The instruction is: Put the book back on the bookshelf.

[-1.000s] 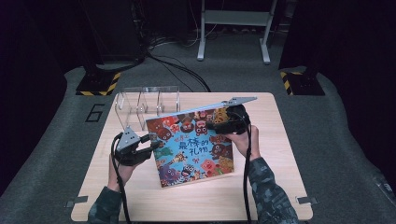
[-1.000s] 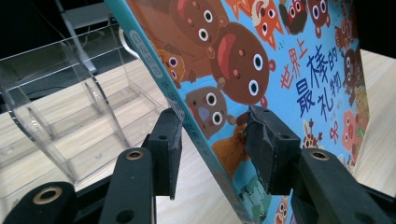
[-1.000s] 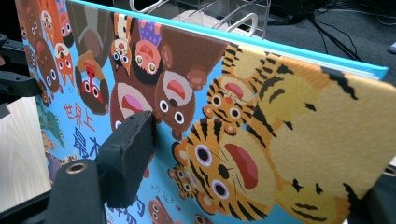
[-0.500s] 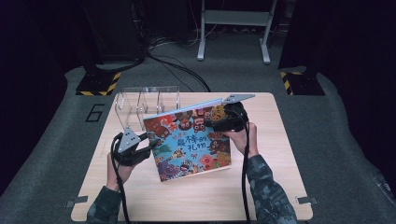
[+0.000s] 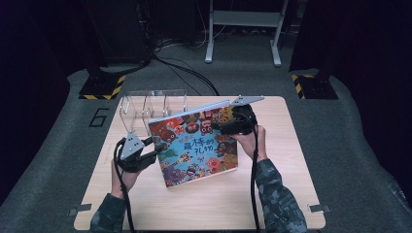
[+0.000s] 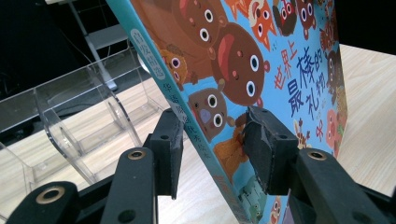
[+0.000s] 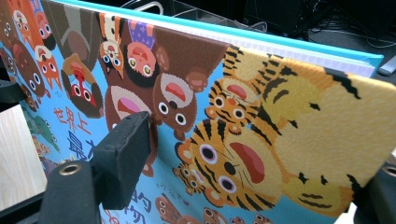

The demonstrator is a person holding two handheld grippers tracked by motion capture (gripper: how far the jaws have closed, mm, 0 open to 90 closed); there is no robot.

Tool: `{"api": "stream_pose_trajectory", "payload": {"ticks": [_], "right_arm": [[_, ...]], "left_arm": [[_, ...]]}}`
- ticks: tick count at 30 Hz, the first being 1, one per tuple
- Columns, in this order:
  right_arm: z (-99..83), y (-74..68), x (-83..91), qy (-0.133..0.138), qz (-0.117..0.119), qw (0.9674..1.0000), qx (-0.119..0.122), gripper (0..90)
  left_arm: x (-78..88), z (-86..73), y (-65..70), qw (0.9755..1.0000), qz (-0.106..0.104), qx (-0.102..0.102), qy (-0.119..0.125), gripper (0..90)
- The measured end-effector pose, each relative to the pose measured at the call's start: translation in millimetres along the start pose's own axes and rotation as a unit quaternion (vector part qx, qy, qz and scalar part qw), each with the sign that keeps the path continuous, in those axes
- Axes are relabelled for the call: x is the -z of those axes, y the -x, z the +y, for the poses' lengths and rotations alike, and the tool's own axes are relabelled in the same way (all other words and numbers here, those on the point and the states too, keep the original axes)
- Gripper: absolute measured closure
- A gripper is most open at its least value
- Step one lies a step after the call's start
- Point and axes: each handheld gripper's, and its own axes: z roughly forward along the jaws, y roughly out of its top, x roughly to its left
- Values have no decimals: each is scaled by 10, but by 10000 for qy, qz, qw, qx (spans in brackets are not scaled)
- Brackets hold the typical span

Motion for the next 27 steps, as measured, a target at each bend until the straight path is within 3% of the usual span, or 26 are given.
{"api": "stream_pose_trajectory", "payload": {"ticks": [2, 5, 8, 11, 13, 17, 18, 22, 27], "right_arm": [[2, -23, 0, -26, -26, 10000, -15, 238], [20, -23, -4, -40, -31, 10000, 26, 237], [40, -18, 5, 60, 6, 10000, 63, 236], [35, -41, -1, 90, 15, 9998, 150, 235], [24, -37, 8, 114, 53, 9997, 202, 236], [16, -35, 29, 85, 96, 9997, 228, 236], [12, -34, 35, 67, 136, 9996, 242, 236], [-20, -25, 68, 60, 249, 9991, 331, 243], [-27, -27, 85, 38, 242, 9991, 348, 246]], "left_arm": [[-4, -11, -9, 10000, -18, 93, 10, 581], [8, -5, 0, 10000, 55, 3, 46, 586], [29, 7, 34, 9993, 285, -171, 152, 599], [36, -46, 37, 9991, 312, -140, 250, 624], [61, -63, 43, 9991, 231, -195, 294, 626], [48, -5, -18, 9990, -167, 71, 403, 598], [39, 31, -19, 9987, -249, 53, 433, 591], [-28, 165, -5, 9984, -421, -93, 357, 557], [-53, 262, -15, 9980, -498, -108, 374, 549]]}}
